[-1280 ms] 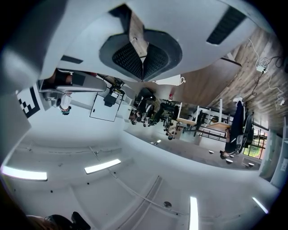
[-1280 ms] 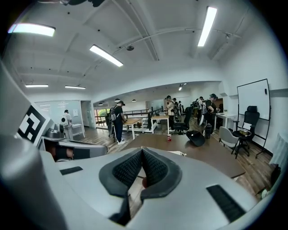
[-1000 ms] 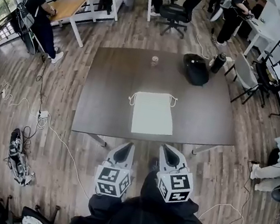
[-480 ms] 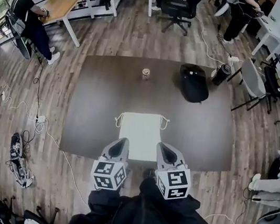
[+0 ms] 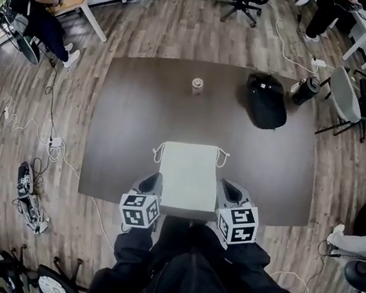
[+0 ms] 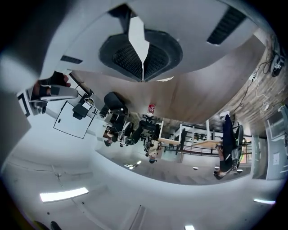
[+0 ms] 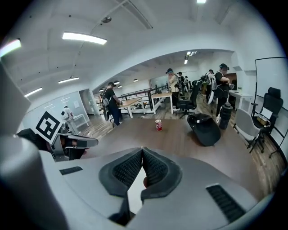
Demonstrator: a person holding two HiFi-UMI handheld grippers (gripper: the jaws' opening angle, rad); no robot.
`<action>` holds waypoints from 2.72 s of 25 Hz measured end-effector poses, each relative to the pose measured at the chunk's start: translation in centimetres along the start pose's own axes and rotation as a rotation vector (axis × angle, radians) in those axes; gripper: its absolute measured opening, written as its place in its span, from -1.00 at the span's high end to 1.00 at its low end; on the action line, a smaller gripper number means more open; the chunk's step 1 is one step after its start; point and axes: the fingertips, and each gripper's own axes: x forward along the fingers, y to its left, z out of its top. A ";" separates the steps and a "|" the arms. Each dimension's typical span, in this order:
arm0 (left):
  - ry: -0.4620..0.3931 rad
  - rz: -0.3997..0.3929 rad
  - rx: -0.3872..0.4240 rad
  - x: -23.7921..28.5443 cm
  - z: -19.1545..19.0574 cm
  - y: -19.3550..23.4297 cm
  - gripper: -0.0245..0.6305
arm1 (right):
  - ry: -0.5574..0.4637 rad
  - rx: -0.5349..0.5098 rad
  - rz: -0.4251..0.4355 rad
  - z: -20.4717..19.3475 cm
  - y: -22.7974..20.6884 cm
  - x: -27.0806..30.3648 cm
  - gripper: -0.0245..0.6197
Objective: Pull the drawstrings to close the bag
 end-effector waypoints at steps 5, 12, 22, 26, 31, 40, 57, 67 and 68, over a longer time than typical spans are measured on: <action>0.153 0.053 -0.022 6.6 -3.5 7.5 0.82 | 0.161 0.015 -0.033 -4.7 -3.1 6.3 0.85; 0.359 0.028 -0.024 14.5 -8.2 12.4 0.82 | 0.365 0.072 -0.095 -11.5 -8.0 14.8 0.85; 0.450 0.005 -0.005 18.5 -10.4 15.1 0.82 | 0.477 0.163 -0.123 -16.4 -10.8 20.9 0.85; 0.440 0.026 0.007 19.8 -9.4 16.4 0.82 | 0.520 0.110 -0.138 -17.5 -12.7 21.0 0.85; 0.366 0.074 0.011 20.4 -6.4 19.2 0.82 | 0.527 0.044 -0.227 -17.0 -15.8 20.7 0.85; 0.334 -0.107 0.227 21.1 -4.7 14.9 0.81 | 0.430 -0.076 -0.067 -12.3 -13.6 21.8 0.51; 0.597 -0.093 0.514 23.2 -7.8 13.9 0.56 | 0.608 -0.133 -0.016 -14.9 -13.2 24.6 0.60; 0.522 0.007 0.395 23.0 -6.9 14.0 0.82 | 0.514 -0.027 -0.103 -13.4 -13.0 23.8 0.85; 0.499 0.022 0.373 22.7 -6.3 14.1 0.82 | 0.492 -0.024 -0.118 -12.8 -13.1 23.4 0.85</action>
